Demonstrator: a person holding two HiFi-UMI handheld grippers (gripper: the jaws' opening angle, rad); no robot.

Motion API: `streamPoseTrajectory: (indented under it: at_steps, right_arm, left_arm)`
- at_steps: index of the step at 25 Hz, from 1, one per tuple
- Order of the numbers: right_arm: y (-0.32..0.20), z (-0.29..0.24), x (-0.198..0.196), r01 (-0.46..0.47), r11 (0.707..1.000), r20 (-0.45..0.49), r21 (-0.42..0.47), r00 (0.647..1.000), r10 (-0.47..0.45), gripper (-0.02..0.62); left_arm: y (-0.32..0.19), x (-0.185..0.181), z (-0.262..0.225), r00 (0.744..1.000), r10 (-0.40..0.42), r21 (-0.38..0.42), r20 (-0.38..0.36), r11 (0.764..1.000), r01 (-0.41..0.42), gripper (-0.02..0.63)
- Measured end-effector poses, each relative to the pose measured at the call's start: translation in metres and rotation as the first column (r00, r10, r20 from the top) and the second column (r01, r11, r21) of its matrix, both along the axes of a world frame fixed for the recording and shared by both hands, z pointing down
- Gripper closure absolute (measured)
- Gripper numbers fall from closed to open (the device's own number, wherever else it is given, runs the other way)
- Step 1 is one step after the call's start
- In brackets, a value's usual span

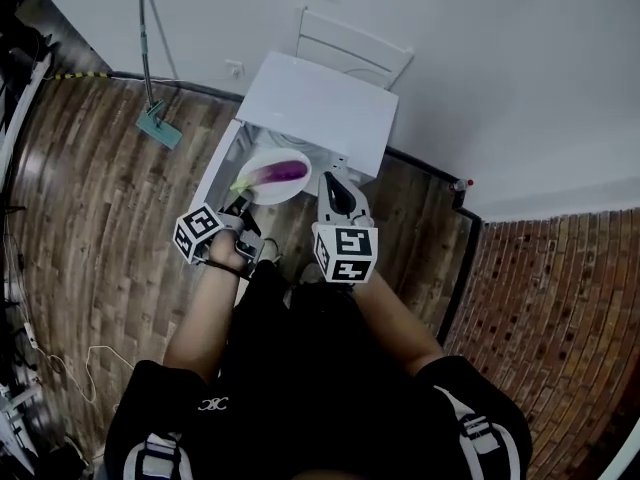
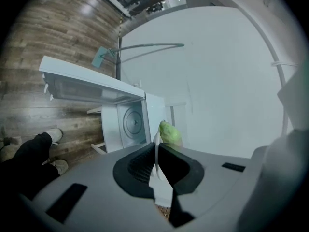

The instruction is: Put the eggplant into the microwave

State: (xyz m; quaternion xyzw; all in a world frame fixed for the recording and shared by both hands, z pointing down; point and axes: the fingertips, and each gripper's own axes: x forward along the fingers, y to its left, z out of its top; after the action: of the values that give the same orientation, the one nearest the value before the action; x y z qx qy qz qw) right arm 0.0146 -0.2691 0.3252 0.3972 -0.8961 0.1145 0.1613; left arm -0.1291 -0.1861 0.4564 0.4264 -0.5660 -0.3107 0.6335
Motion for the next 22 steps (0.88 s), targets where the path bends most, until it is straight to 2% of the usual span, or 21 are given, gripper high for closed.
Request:
streamPoseTrajectory:
  at_steps: [5, 10, 18, 22]
  right_arm:
    - [-0.005, 0.044, -0.006, 0.049, 0.999, -0.008, -0.007, 0.999, -0.050, 0.586]
    - [-0.008, 0.117, -0.014, 0.068, 0.997, 0.020, 0.030, 0.997, -0.068, 0.586]
    - [-0.042, 0.265, -0.033, 0.083, 0.992, 0.110, 0.095, 0.990, -0.093, 0.586]
    - [-0.055, 0.319, -0.041, 0.081, 0.986, 0.115, 0.144, 0.989, -0.098, 0.586]
  left_arm:
    - [-0.007, 0.003, 0.037, 0.999, -0.051, -0.005, 0.005, 0.999, 0.051, 0.586]
    - [-0.022, -0.006, 0.116, 0.997, -0.076, -0.006, 0.013, 0.997, 0.076, 0.586]
    - [-0.078, -0.026, 0.238, 0.993, -0.118, 0.111, 0.023, 0.987, 0.115, 0.586]
    - [-0.107, -0.030, 0.269, 0.992, -0.110, 0.200, -0.055, 0.973, 0.119, 0.583]
